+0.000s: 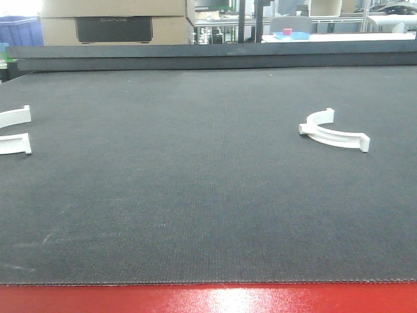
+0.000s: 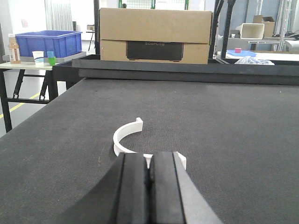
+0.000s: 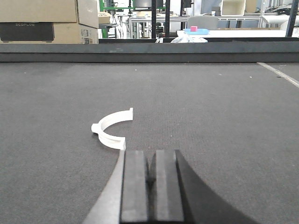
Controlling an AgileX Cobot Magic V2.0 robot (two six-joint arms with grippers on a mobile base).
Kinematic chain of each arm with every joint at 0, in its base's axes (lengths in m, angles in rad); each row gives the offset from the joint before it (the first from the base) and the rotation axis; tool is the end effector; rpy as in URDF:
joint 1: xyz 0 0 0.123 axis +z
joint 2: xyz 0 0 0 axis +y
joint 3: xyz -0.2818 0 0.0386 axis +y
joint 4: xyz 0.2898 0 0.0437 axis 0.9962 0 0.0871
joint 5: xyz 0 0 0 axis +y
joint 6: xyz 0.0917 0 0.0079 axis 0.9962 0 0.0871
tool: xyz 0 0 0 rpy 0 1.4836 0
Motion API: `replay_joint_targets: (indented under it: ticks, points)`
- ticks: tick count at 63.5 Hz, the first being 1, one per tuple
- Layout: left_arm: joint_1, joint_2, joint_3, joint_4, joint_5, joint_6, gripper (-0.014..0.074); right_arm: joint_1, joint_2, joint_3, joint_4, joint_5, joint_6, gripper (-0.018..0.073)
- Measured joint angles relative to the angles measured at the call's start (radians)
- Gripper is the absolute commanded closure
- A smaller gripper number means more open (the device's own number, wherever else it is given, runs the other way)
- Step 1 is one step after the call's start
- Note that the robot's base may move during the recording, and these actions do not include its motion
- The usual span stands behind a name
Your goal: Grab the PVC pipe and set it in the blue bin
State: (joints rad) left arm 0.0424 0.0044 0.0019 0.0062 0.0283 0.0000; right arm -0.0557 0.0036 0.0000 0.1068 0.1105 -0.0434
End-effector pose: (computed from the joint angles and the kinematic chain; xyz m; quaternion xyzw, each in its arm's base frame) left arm 0.1003 0.0043 0.2094 -0.0125 0.6882 0.0177 0.7252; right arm 0.1002 -0.0045 0.2027 0.0383 0.7153 0.0067 0.6977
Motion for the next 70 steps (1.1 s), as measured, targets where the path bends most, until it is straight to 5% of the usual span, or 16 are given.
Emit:
replay_joint_targets:
  ticks: [28, 70]
  points:
    - [0.0, 0.0, 0.0, 0.0, 0.0, 0.0, 0.0707, 0.0, -0.002, -0.016, 0.006, -0.068, 0.0, 0.0714]
    - [0.0, 0.0, 0.0, 0.026, 0.0, 0.0, 0.0707, 0.0, 0.095, -0.357, 0.053, 0.232, 0.0, 0.0714]
